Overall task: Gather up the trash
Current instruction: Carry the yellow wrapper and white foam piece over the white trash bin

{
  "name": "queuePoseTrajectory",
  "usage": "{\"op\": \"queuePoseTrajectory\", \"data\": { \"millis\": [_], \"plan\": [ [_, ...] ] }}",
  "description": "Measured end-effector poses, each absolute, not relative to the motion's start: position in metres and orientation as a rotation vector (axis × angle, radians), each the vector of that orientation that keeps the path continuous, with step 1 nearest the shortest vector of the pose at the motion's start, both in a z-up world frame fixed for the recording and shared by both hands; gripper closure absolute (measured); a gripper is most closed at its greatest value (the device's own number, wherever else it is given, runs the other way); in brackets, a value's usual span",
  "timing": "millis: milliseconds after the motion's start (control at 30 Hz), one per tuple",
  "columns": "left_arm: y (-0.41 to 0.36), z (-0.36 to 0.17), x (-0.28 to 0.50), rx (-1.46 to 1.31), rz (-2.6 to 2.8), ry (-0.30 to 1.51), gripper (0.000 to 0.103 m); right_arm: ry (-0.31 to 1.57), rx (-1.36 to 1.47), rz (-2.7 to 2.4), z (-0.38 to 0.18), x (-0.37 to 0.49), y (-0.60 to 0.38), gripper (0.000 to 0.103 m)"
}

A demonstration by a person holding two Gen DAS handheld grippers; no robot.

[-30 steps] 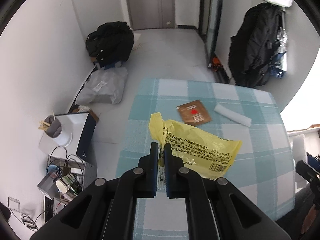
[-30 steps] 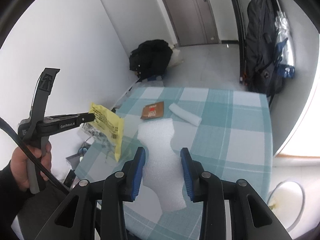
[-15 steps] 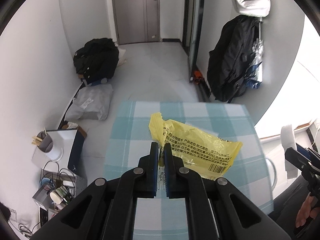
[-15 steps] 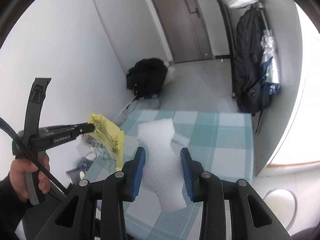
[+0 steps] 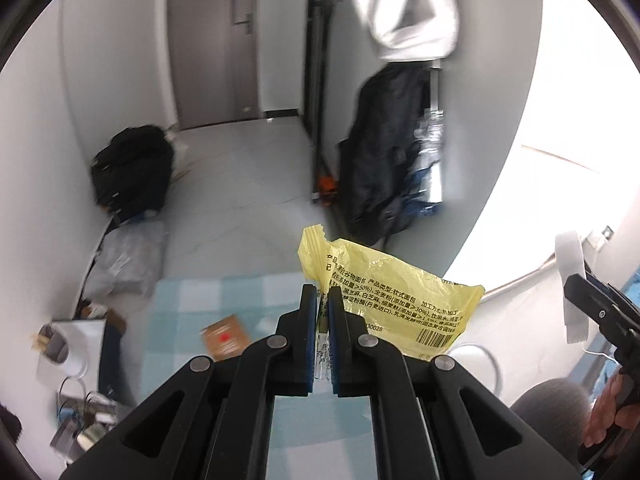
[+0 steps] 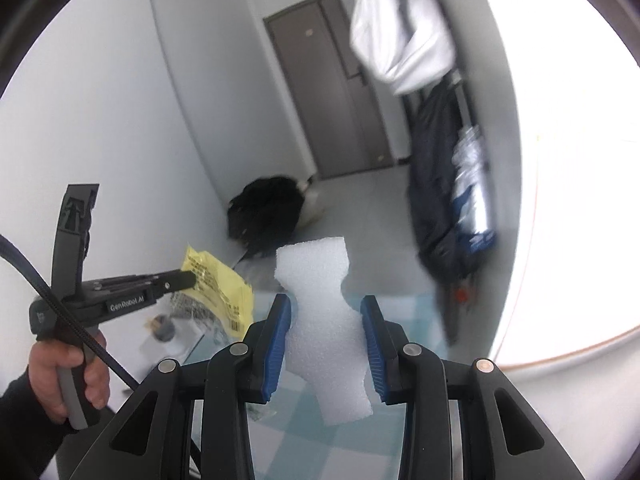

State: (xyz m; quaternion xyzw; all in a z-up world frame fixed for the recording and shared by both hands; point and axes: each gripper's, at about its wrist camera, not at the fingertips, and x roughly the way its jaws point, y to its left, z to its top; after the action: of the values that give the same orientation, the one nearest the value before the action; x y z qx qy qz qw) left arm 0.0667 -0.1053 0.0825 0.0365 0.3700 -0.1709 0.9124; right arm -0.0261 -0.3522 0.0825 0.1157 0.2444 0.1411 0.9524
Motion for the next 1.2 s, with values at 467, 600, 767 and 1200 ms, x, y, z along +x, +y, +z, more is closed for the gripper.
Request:
{"op": "queuePoseTrajectory", "data": {
  "millis": [467,600,767,1200],
  "plan": [
    [-0.268,0.049,0.079,0.176,-0.622,0.824,0.101,0.509,0.325,0.021,0.059,-0.06,-0.498,0.068],
    [-0.308,0.023,0.08,0.216,-0.67,0.863,0.101,0.558,0.401,-0.048,0.023,-0.067,-0.537,0.068],
    [-0.346,-0.011,0.083,0.26,-0.717,0.923,0.101,0.636,0.459,-0.114,-0.024,-0.075,-0.569,0.068],
    [-0.412,-0.107,0.085,0.429,-0.778,1.135,0.101,0.843,0.726,-0.124,-0.151,-0.063,-0.597,0.068]
  ]
}}
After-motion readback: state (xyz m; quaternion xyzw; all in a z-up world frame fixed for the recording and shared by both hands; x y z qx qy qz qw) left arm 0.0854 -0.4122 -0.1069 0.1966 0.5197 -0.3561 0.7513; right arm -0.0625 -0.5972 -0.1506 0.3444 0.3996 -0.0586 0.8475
